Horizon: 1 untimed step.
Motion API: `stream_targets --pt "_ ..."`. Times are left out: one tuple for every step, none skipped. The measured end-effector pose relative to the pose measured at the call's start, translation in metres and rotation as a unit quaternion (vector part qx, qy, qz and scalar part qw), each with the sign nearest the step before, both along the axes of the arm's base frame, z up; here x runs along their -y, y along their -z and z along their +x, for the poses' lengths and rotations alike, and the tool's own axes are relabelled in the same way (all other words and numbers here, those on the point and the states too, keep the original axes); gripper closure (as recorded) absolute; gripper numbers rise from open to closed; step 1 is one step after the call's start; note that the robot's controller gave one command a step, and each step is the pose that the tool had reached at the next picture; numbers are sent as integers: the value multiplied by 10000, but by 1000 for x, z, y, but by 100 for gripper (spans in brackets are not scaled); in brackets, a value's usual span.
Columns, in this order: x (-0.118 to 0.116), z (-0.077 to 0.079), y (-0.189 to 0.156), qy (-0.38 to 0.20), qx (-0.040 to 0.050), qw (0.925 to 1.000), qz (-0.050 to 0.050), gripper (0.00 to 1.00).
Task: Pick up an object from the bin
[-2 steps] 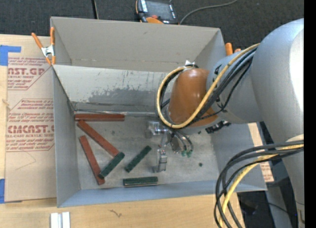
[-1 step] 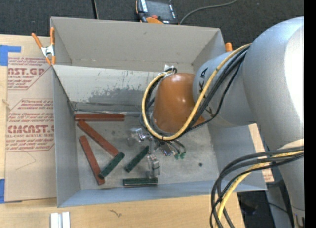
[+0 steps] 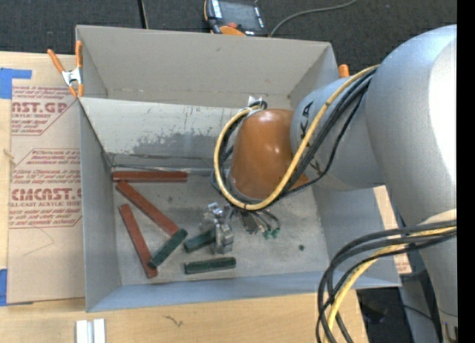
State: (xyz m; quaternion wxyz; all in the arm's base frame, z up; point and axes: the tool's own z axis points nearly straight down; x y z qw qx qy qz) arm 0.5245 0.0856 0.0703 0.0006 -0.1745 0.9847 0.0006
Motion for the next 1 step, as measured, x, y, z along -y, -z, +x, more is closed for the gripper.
stream_targets --pt "-14 3 -147 -292 45 9996 2 100"
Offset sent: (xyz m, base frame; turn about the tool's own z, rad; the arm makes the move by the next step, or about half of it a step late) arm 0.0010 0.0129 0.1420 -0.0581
